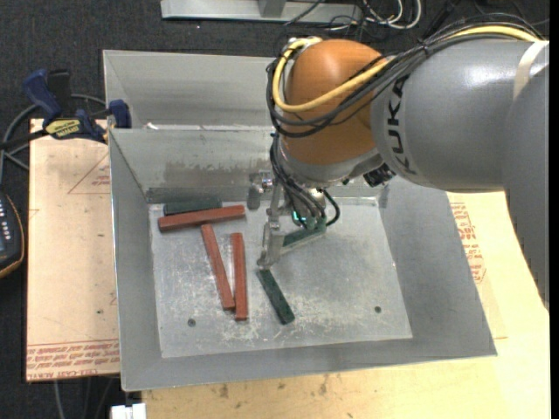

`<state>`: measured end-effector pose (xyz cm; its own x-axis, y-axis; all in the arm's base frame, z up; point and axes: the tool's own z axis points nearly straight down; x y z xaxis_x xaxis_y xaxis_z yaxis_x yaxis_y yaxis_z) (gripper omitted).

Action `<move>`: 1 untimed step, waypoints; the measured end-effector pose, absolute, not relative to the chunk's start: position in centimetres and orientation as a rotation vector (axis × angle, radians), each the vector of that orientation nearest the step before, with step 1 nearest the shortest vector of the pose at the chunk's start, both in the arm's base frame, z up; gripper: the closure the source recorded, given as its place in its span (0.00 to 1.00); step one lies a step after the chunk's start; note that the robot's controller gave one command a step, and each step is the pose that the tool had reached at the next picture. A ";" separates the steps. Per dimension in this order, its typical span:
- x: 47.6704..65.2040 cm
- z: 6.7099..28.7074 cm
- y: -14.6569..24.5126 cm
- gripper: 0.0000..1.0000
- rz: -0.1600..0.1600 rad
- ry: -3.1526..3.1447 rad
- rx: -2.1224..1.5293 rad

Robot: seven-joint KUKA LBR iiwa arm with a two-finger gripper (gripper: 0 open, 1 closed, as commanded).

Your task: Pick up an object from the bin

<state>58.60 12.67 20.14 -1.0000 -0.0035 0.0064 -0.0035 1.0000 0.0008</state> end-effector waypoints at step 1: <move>57.9 7.8 14.0 0.00 -0.002 -3.097 0.501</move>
Offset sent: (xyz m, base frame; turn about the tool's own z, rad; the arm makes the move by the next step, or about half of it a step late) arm -0.0054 0.0129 -0.1212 -0.3183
